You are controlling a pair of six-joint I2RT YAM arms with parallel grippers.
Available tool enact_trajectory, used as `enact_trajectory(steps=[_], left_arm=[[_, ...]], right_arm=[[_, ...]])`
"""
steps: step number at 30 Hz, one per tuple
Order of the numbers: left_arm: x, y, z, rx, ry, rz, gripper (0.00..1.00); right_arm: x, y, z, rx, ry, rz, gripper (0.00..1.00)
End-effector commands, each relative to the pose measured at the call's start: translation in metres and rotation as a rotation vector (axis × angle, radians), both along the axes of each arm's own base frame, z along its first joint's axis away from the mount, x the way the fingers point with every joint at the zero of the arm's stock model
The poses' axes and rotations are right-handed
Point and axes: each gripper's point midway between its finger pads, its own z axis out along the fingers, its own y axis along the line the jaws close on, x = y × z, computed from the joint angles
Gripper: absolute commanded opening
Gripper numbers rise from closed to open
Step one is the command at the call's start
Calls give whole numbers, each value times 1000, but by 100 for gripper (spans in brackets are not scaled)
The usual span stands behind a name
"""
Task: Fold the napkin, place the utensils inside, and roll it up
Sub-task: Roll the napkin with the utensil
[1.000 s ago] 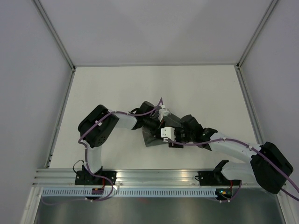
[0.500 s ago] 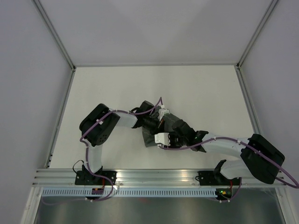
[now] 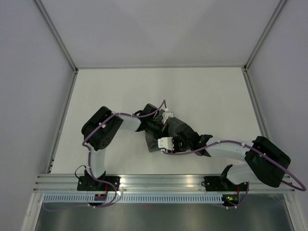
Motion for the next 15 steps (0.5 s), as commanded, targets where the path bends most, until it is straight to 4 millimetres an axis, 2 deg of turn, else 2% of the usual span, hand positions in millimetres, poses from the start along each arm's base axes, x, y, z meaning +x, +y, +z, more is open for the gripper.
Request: enact_trajectory(steps=[1,5,10,15], left_arm=[[-2,28,-33,191,52,105,11],[5,25,-15,159,18,130,14],[18,23,2,150,-42,174,16],[23,26,14,149,-96,197,28]], right_arm=[[-11,-19,-22,-111,54,1,15],[-16,-18,-24,-123,96,12,5],[-23,-16,-26,-141,159,34,0],[-30,-13,-28,-146,225,52,0]])
